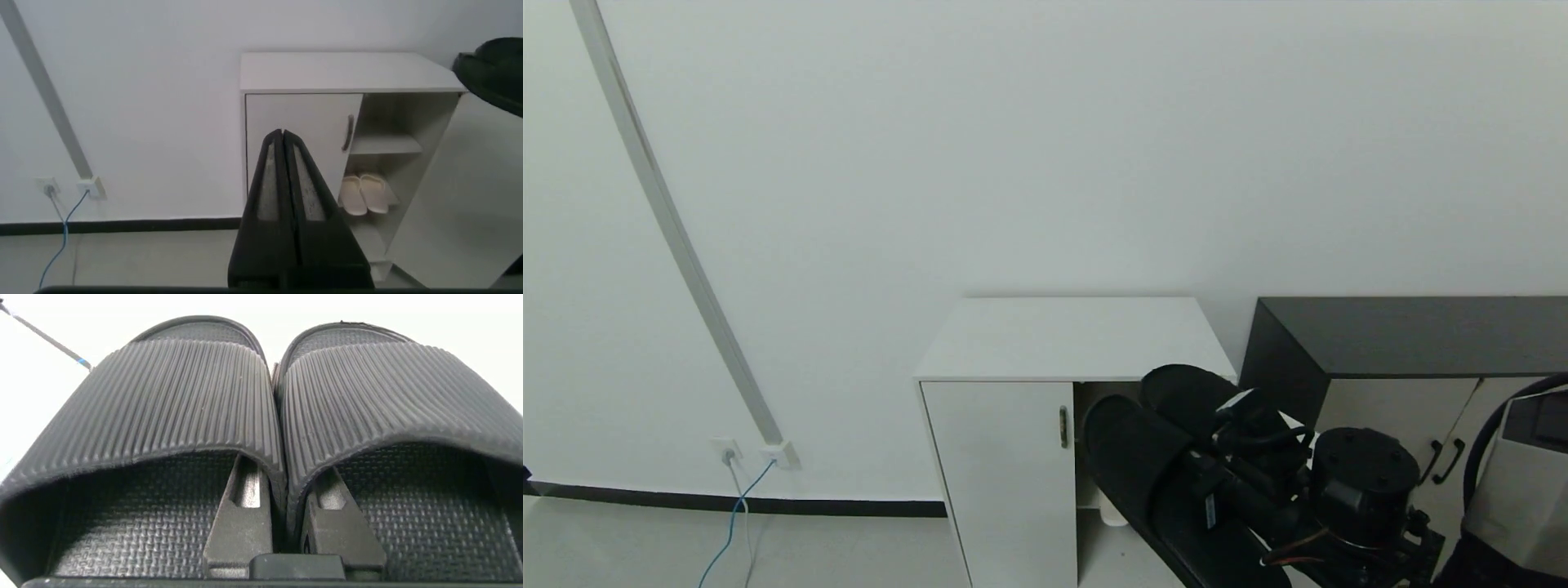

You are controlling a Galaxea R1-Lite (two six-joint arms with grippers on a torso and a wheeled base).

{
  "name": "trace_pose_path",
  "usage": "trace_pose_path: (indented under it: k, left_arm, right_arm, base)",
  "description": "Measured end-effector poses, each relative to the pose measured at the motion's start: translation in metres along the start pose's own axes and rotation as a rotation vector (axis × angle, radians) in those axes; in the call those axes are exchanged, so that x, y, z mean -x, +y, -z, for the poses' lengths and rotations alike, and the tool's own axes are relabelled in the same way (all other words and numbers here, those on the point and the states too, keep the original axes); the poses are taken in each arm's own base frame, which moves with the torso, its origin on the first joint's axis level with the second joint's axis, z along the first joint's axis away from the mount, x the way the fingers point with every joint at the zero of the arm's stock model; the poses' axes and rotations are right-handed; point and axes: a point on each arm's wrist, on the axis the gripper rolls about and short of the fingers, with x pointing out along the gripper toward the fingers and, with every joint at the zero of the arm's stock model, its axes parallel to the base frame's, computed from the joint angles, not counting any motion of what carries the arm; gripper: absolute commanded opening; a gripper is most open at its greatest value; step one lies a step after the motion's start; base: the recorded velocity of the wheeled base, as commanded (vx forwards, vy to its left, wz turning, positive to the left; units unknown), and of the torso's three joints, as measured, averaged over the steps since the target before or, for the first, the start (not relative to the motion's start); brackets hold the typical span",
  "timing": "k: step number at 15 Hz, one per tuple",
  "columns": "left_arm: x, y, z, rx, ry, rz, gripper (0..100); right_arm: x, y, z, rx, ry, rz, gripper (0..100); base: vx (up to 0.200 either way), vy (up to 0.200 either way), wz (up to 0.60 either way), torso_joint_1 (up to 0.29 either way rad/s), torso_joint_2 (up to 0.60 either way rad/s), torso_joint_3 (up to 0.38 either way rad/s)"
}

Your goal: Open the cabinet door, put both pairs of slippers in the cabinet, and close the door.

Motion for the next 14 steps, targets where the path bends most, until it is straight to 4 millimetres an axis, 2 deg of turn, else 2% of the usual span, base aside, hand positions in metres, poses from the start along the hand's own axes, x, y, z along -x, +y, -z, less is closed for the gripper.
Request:
trace_pose_path:
  k: [1,14]
  left_arm:
    - [0.0000,0.0000,-0.0002,0.000,-0.001,0.000,0]
    - [0.0000,0.0000,-0.0001,0.001,0.000,0.000,0]
  right_arm:
    - [-0.0004,0.0005,0.0017,0.002,0.005,-0.007,0]
    - [-0.0009,0.0040,0.0065,0.006,0.024,-0.027,0]
  base:
    - [0.000,0.000,-0.60,-0.007,0.00,0.017]
    - [0.000,0.000,0.00,0.000,0.00,0.000]
